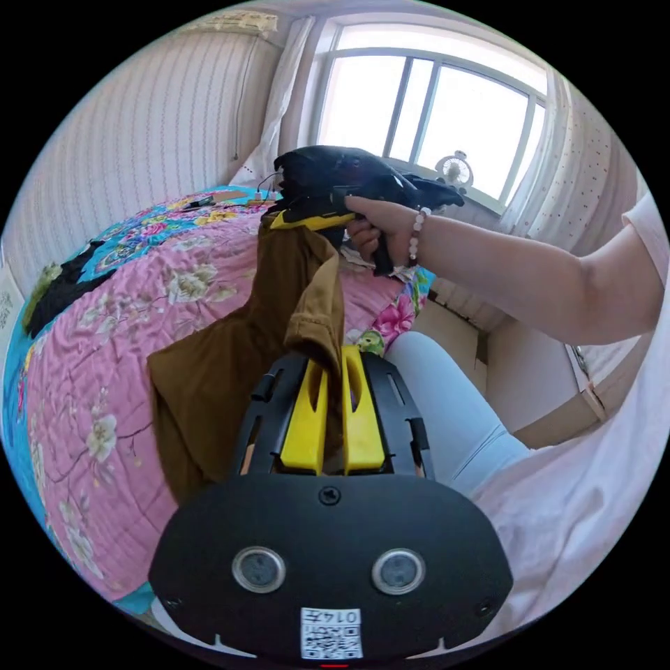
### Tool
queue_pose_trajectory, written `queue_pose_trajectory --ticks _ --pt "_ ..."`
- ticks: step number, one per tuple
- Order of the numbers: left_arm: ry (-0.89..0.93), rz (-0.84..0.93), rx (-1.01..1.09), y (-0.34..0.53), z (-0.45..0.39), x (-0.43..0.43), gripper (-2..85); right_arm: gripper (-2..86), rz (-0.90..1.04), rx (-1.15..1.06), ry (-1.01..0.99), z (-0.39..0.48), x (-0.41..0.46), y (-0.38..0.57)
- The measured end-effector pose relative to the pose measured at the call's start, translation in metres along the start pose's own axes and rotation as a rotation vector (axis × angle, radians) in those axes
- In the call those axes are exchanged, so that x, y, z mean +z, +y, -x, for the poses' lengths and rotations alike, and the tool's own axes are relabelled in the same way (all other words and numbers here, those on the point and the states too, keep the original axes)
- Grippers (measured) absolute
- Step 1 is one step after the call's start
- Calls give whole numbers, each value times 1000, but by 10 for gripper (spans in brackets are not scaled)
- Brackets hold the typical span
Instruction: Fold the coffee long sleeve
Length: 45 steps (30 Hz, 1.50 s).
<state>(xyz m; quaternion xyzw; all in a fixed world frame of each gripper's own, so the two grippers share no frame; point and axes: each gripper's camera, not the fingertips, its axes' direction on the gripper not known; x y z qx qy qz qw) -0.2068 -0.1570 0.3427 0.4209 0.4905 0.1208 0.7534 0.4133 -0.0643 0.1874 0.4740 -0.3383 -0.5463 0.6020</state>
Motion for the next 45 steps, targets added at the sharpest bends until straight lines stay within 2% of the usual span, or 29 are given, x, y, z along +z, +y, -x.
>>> queue_pose_trajectory --ticks 4,8,12,15,19,23,27,31,34,38,45 --pt "-153 12 -162 47 39 -42 10 33 118 -61 -7 65 133 -23" --pt "-261 156 -311 99 72 -65 3 38 229 -100 129 101 233 -26" --pt "-286 206 -413 130 92 -88 0 42 266 -172 176 122 258 -28" --pt "-319 244 -463 145 107 -104 7 57 330 -290 282 141 280 -30" --pt "-305 185 -505 153 129 -109 80 117 395 -501 475 161 330 -32" --pt "-232 183 -561 152 149 -87 128 149 527 -627 534 169 400 -36" --pt "-225 253 -582 156 157 -69 119 148 710 -622 563 155 460 -31" --pt "-279 266 -516 159 152 -77 46 61 691 -595 436 155 463 -27" --pt "-215 248 -485 161 146 -85 5 16 656 -651 369 166 443 -19" --pt "-175 169 -456 167 145 -117 -4 8 477 -614 202 182 376 -18" --pt "-106 -40 -335 177 115 -195 -7 8 296 -734 140 244 292 5"
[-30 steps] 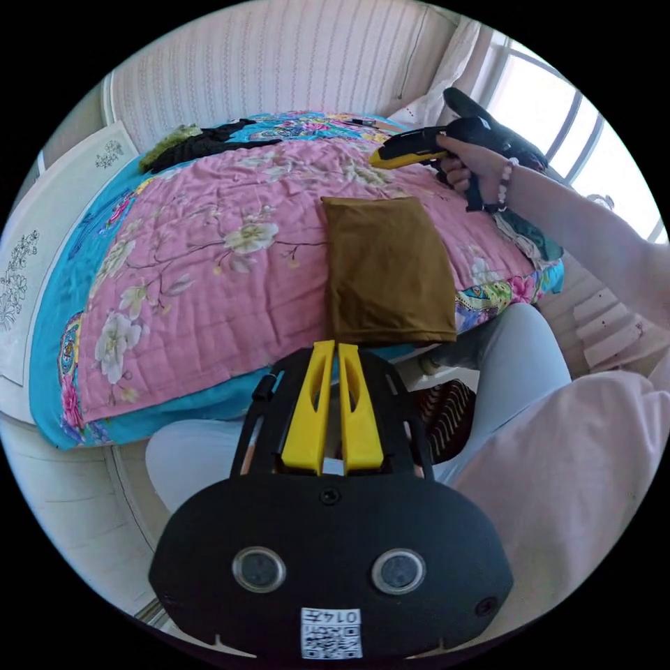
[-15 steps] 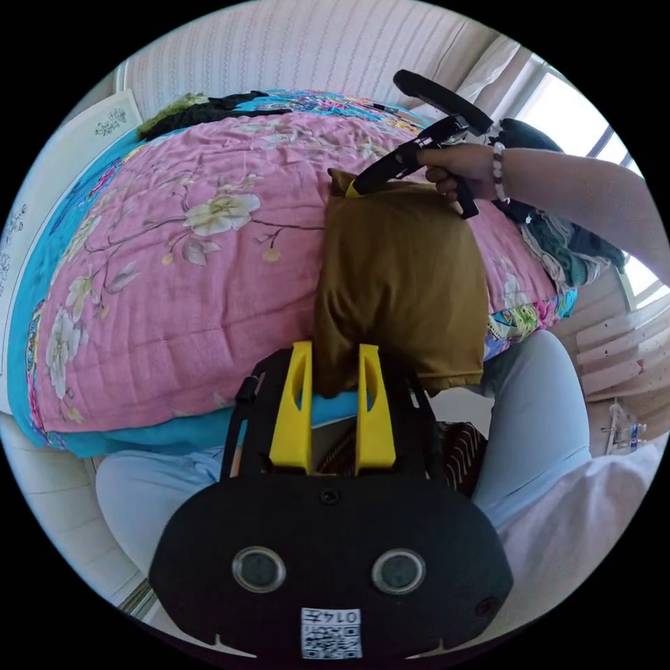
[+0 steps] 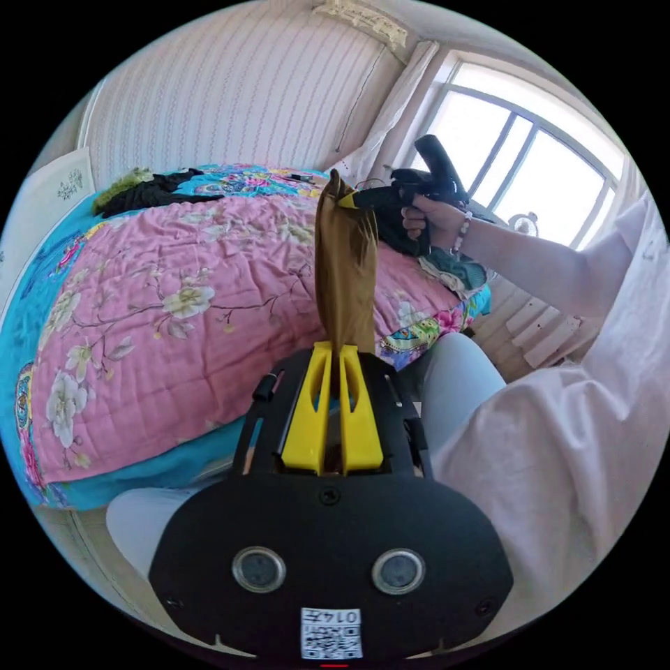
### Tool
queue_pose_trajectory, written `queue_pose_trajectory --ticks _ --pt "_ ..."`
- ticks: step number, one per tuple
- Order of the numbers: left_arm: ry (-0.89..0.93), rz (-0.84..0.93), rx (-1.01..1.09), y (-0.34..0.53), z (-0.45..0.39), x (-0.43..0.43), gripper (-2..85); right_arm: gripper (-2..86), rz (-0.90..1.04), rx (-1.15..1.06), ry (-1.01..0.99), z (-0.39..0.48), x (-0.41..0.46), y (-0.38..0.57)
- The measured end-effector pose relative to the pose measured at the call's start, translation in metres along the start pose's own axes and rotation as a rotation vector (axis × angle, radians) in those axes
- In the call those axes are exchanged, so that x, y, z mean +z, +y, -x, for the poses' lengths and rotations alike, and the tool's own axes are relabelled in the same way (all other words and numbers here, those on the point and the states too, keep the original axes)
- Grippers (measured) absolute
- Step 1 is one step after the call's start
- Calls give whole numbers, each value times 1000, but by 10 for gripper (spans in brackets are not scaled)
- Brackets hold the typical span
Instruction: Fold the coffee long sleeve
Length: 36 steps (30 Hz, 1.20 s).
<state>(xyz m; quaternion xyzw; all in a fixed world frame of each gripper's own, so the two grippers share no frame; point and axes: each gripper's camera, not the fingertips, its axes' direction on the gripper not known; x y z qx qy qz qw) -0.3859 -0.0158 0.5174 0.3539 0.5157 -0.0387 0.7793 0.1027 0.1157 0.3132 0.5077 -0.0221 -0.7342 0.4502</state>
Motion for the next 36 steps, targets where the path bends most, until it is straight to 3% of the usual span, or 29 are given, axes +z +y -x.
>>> queue_pose_trajectory --ticks 6,15,19,21,23,26,28,33,36 --pt "-91 -138 -68 17 11 -75 -9 8 -93 -109 -14 61 -16 -46" --pt "-311 -261 -304 60 71 -179 -8 9 -2 -318 -156 155 73 -209" --pt "-500 -302 -371 65 129 -218 0 14 183 -452 -156 223 169 -362" --pt "-579 -349 -492 70 176 -235 19 19 248 -396 -164 245 224 -429" --pt "-726 -286 -720 87 248 -246 47 22 339 -278 -118 255 290 -483" --pt "-827 -188 -924 123 292 -246 51 27 438 -225 -127 252 332 -482" --pt "-787 -179 -951 142 290 -241 51 38 444 -281 -133 242 332 -462" --pt "-755 -130 -777 166 213 -194 46 55 491 -336 -187 164 278 -323" --pt "-710 -98 -677 164 153 -157 43 48 563 -179 -209 99 207 -195"
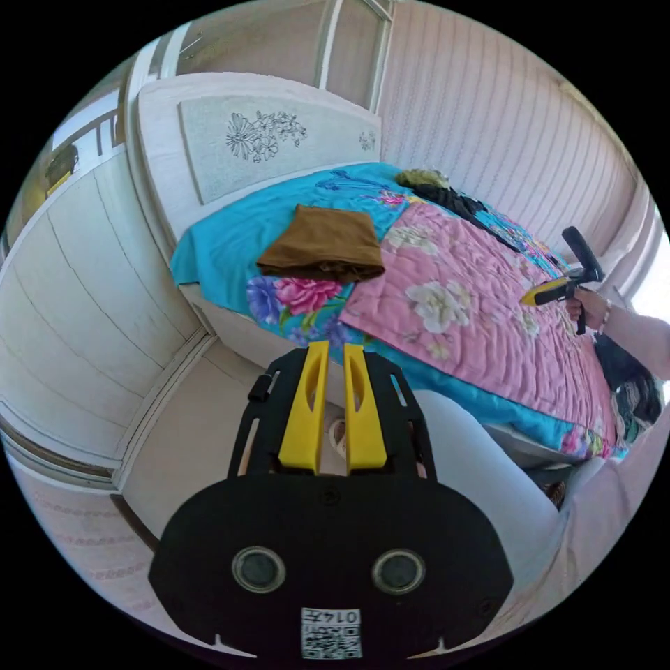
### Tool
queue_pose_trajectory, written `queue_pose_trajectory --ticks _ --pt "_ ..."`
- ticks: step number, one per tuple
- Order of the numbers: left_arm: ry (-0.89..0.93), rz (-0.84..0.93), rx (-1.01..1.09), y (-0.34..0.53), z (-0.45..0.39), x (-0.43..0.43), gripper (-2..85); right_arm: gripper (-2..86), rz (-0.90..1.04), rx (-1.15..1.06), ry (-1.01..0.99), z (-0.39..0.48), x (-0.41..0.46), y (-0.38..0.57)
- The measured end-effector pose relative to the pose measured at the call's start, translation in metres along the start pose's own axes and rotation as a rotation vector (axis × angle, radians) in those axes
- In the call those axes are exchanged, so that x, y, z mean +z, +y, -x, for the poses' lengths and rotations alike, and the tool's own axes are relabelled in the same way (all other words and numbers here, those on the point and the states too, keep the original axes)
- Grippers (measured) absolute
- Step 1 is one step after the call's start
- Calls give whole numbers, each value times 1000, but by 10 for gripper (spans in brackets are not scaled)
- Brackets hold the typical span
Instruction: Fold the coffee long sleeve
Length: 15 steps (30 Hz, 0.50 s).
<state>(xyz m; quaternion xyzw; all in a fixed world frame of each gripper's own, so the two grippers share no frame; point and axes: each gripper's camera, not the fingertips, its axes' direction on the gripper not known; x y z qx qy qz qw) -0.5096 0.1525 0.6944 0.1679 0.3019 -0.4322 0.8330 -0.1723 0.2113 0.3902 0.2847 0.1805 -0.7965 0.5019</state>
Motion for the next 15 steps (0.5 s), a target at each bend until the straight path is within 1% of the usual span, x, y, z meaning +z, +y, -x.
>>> queue_pose_trajectory --ticks 1,2,3,5,6,8,9,11,12,14,15 --pt "30 11 42 10 -24 -4 43 40 -14 103 -8 -6 -10 65" --pt "58 15 84 17 -50 -7 43 38 -72 190 -6 -3 -27 130" --pt "73 10 110 19 -64 -9 43 36 -107 237 5 0 -37 161" --pt "152 -50 210 20 -119 -19 46 37 -268 423 96 26 -78 277" --pt "180 -69 237 19 -134 -21 46 39 -308 469 124 34 -88 304" --pt "296 -143 364 12 -198 -28 48 48 -471 637 239 68 -120 397" --pt "331 -153 397 10 -215 -28 48 51 -513 670 266 77 -126 417" --pt "497 -120 521 5 -284 -27 48 61 -629 763 370 108 -146 484" --pt "534 -111 555 5 -302 -28 49 63 -646 784 392 114 -150 498" --pt "624 -136 723 16 -374 -39 57 69 -703 855 467 140 -165 548" --pt "641 -145 766 21 -392 -42 64 71 -718 869 487 147 -168 559"
